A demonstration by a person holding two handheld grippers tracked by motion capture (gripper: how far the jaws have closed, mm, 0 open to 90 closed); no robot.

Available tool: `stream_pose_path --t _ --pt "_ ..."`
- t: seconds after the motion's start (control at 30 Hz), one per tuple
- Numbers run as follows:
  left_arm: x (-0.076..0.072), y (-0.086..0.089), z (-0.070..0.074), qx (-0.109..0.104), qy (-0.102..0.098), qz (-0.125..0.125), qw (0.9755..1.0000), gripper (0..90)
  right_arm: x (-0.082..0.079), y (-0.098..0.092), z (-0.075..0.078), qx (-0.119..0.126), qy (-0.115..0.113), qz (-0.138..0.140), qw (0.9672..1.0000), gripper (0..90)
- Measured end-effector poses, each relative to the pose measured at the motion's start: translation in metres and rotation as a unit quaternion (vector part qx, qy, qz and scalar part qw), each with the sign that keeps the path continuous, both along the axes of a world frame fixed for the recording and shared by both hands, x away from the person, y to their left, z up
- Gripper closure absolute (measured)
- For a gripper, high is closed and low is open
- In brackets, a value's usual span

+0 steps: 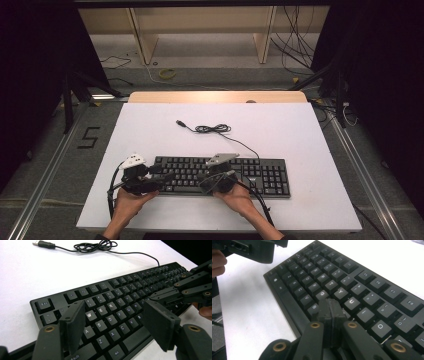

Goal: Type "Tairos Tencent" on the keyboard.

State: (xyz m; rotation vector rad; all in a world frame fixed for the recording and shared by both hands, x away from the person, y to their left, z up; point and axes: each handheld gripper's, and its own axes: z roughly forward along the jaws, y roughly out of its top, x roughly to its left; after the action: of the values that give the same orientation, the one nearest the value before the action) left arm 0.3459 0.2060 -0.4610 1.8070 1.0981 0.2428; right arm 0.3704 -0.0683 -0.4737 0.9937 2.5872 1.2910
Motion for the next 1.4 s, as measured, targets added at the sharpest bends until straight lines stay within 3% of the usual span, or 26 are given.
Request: stream_pose_path --t 0.67,1.4 --pt "-0.004 0.001 -0.001 -0.002 -0.005 -0.004 1.0000 31.6 0.000 0.008 -0.008 -0.023 0.008 0.007 0.9997 90.0" --pt "-0.004 0.001 -0.002 -0.001 -0.007 -0.002 1.0000 31.8 -0.002 0.005 -0.006 -0.008 0.004 0.004 1.0000 87.6"
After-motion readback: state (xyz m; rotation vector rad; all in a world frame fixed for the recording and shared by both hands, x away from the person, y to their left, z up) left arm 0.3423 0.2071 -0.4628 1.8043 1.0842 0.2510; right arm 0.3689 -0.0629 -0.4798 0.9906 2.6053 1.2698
